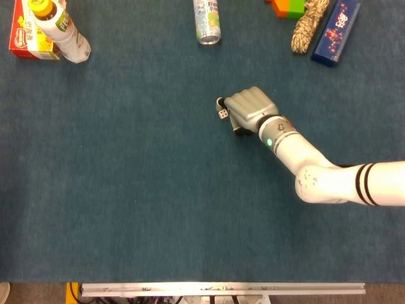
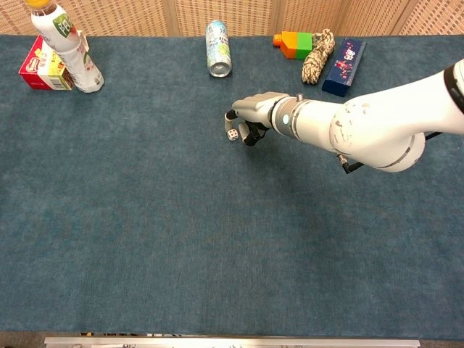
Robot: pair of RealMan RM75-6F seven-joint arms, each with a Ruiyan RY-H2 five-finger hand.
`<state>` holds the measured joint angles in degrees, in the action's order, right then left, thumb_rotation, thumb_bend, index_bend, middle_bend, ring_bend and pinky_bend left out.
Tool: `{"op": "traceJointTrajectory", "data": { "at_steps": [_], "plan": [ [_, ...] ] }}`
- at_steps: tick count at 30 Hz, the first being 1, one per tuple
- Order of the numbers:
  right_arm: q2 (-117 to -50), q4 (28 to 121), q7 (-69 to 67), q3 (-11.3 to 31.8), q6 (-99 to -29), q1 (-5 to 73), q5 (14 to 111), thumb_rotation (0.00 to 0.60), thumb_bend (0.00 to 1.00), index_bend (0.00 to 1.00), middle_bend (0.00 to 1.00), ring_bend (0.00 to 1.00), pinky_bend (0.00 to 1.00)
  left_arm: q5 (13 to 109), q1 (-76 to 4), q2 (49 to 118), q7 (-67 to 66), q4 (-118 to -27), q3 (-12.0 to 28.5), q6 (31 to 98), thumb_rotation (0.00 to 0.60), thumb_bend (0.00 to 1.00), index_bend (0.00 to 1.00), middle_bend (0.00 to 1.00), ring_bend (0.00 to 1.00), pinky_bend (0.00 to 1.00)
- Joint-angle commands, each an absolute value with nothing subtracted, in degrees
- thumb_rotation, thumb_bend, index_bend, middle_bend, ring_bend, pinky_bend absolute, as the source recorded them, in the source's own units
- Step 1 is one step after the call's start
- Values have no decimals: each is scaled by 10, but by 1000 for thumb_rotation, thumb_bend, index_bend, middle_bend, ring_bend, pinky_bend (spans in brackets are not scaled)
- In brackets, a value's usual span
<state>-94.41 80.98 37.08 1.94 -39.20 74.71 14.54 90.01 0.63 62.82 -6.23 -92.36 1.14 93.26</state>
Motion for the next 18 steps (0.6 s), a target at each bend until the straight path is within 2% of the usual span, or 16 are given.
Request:
{"op": "traceJointTrajectory", "data": {
  "at_steps": [1, 10, 18],
  "plan": [
    [-926, 842, 366, 13, -405, 742, 160, 561, 1000, 260, 1000, 1000, 1000, 899, 7, 628, -62, -921, 11, 932, 600, 199, 126, 177, 199, 84],
    [-879, 931, 362, -1, -445, 732, 195, 562, 1000, 260, 1000, 1000, 1000, 895, 5, 630, -61, -917, 13, 926, 600, 199, 126, 177, 199, 84],
    [-895, 905, 353, 0, -446, 728, 209, 562, 1000, 260, 1000, 1000, 1000, 895, 4, 631, -66, -920, 14, 925, 600, 199, 126, 177, 198, 84]
  ]
}}
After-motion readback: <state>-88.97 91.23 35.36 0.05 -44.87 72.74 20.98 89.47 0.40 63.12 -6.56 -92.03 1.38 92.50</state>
